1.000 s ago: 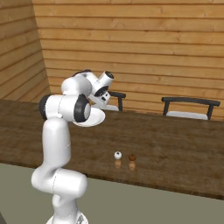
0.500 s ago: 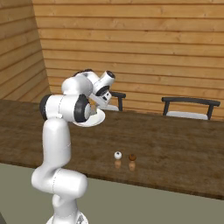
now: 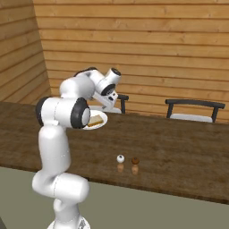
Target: Start the toaster. Once the lever pops up, take the bread to the plate on the dining counter.
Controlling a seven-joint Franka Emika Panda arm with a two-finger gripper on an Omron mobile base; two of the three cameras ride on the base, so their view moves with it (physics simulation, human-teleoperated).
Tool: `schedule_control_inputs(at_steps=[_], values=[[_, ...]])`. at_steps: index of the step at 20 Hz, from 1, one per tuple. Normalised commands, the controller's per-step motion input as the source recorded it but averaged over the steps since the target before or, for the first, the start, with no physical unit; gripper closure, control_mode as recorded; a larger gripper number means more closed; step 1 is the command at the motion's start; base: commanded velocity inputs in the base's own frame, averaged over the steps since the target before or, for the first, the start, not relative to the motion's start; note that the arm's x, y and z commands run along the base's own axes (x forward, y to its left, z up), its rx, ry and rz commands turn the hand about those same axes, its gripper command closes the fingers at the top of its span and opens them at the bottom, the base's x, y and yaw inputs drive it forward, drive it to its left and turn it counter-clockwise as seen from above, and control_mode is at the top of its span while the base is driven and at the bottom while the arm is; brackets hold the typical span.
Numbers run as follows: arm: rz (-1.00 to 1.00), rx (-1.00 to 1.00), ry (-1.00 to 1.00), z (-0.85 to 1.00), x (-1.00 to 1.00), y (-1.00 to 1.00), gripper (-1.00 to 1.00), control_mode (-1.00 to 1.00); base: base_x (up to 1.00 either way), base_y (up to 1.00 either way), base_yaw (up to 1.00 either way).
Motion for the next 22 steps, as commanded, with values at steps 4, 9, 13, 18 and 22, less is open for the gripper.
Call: schedule_control_inputs(at_steps=[4,9,13,18,22], values=[[0.0,-0.16,0.06,0.54,-0.35,0.0,-1.0,-1.0,0.0,0.0,0.0],[0.01,-0.22,0.04,0.42,-0.8,0.18,-1.0,-1.0,0.0,0.0,0.0],[0.11,-0.19,0.0,0.34,-0.98,0.0,-1.0,-1.0,0.0,0.0,0.0],[0.06,-0.21,0.0,0.13,-1.0,0.02,-1.0,-1.0,0.0,0.0,0.0],[0.01,-0.13,0.0,0.34,-1.0,-0.11,-1.0,-1.0,0.0,0.0,0.0]])
